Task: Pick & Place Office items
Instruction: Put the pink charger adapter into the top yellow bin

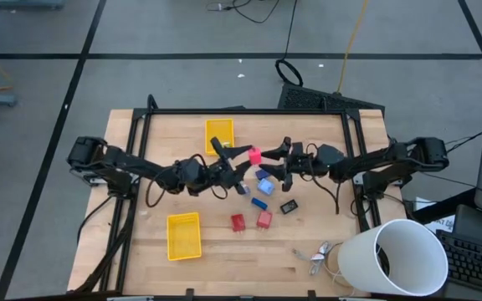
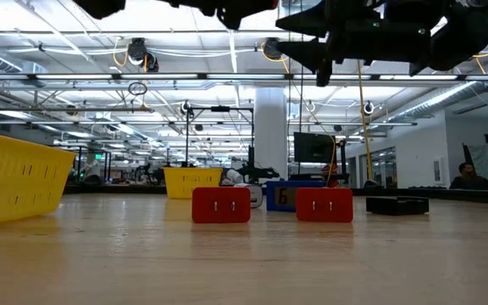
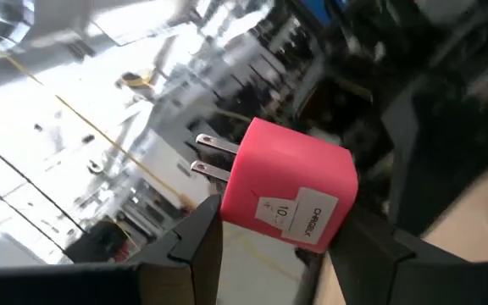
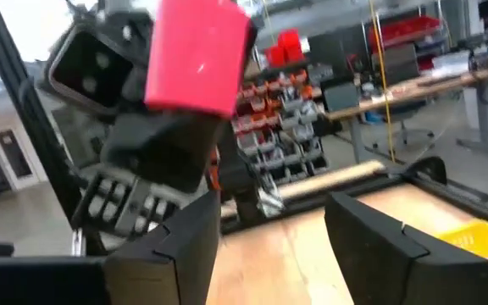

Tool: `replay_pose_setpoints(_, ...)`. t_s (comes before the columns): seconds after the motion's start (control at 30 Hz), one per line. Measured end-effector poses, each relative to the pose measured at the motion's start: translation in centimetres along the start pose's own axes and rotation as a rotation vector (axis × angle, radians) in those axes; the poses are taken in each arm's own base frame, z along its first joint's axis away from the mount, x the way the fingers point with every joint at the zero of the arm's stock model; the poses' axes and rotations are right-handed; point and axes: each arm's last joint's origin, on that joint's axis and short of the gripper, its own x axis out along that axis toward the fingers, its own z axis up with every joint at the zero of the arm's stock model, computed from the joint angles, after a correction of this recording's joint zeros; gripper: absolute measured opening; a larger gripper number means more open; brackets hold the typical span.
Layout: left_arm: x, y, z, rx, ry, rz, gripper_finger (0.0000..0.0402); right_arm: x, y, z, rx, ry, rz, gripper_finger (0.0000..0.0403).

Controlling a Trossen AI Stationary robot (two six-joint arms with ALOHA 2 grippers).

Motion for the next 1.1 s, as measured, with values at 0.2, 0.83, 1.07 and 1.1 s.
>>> replay_pose_setpoints(0.2, -0.8, 1.5, -1.3, -0.097, 0.066, -0.101, 0.0172, -1.4, 0.0, 0.9, -0.073, 0.120, -0.039, 0.0202)
replay_pose_setpoints(0.83, -6.2, 3.3, -16.3, -0.744, 0.413, 0.145, 0.0172, -6.5, 0.8, 3.0, -0.159, 0.359, -0.075, 0.0197)
replay_pose_setpoints(1.07, -6.1, 3.7, -18.8, -0.918, 0.520, 0.144, 0.0176, -6.4, 0.7, 2.8, -0.184, 0.373, -0.072, 0.0196)
replay_pose_setpoints(1.1, -6.1, 3.6, -19.0, -0.935, 0.531, 0.138, 0.0176, -6.4, 0.7, 2.8, -0.184, 0.372, -0.072, 0.0196)
